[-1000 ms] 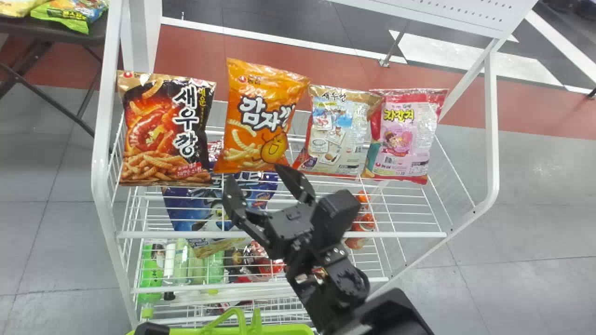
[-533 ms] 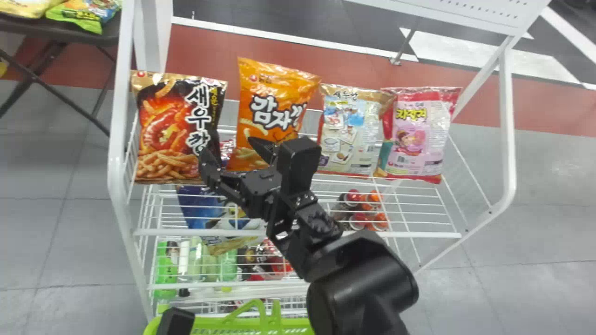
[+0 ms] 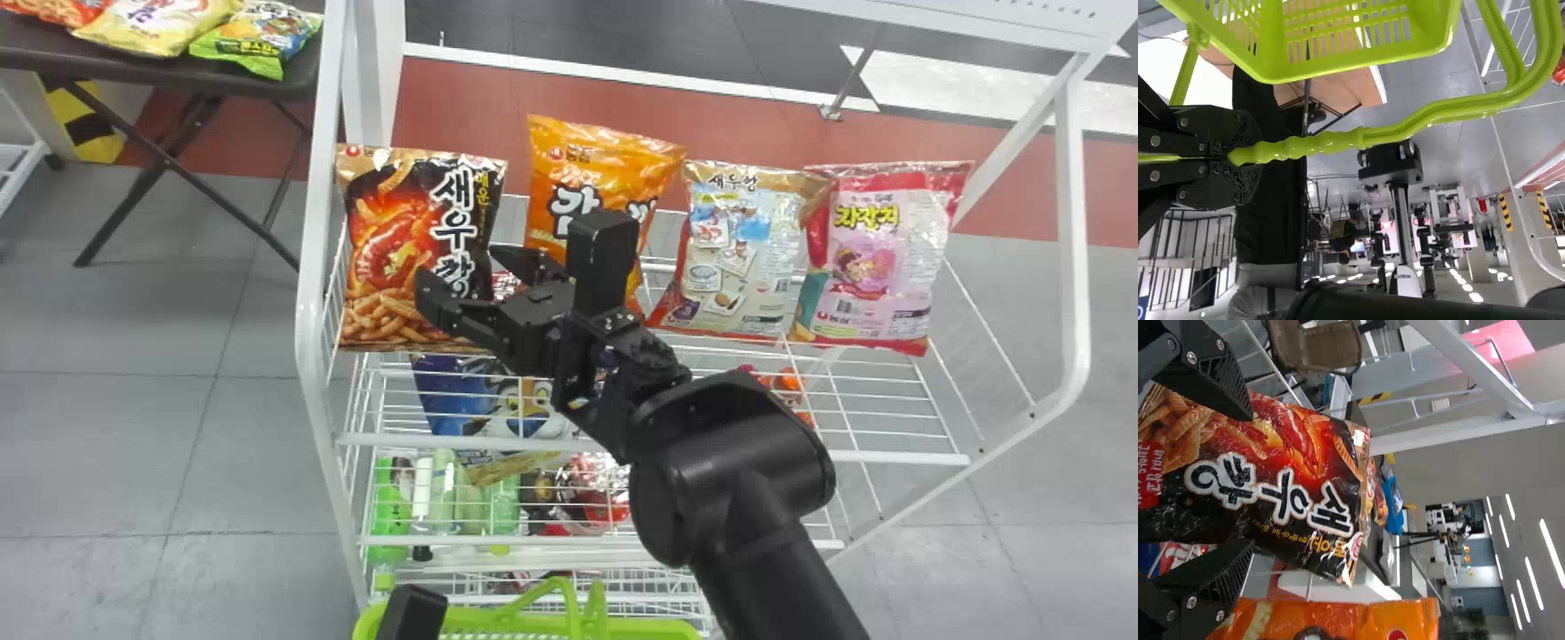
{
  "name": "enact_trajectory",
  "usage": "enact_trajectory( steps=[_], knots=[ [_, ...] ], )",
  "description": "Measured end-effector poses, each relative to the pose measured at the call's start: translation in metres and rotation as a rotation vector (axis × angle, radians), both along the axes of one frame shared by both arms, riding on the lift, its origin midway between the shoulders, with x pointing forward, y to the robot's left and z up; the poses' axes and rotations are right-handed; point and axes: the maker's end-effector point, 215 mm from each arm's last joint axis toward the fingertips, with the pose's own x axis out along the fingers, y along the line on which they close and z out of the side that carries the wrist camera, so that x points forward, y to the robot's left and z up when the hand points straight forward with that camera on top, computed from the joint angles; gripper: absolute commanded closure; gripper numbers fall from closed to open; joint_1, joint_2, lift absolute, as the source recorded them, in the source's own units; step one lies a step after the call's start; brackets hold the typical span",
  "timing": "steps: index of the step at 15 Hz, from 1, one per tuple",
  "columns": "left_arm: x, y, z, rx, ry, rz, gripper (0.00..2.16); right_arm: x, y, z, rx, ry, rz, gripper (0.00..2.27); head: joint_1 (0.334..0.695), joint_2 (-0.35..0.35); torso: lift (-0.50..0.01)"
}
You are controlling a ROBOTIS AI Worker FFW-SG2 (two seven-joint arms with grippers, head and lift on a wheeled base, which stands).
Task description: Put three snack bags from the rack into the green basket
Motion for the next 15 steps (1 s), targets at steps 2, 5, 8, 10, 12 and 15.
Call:
enact_trajectory(
  steps=[2, 5, 8, 10, 12, 15],
  knots=[
    [-0.002, 0.0, -0.002, 0.001, 0.008, -0.001, 1.54, 0.0, 0.004, -0.001, 0.004, 0.007, 0.015, 1.82, 0.695, -0.176, 0.0],
    [-0.002, 0.0, -0.003, 0.001, 0.012, -0.002, 1.54, -0.001, 0.0, -0.009, -0.025, 0.026, 0.02, 2.24, 0.695, -0.179, 0.0],
    [-0.002, 0.001, -0.003, 0.0, 0.013, 0.001, 1.54, -0.002, -0.004, -0.006, -0.027, 0.035, 0.021, 2.24, 0.695, -0.186, 0.0],
    [-0.002, 0.001, -0.004, 0.001, 0.016, 0.001, 1.54, -0.011, -0.005, 0.006, -0.009, 0.014, 0.022, 2.24, 0.695, -0.19, 0.0],
    [-0.002, 0.001, -0.004, 0.004, 0.015, 0.001, 1.54, -0.023, -0.006, 0.02, 0.002, -0.011, 0.04, 2.25, 0.695, -0.196, 0.0],
    [-0.004, 0.0, -0.004, 0.003, 0.014, -0.002, 1.54, -0.044, -0.013, 0.031, -0.008, -0.033, 0.065, 2.24, 0.695, -0.22, 0.0]
  ],
)
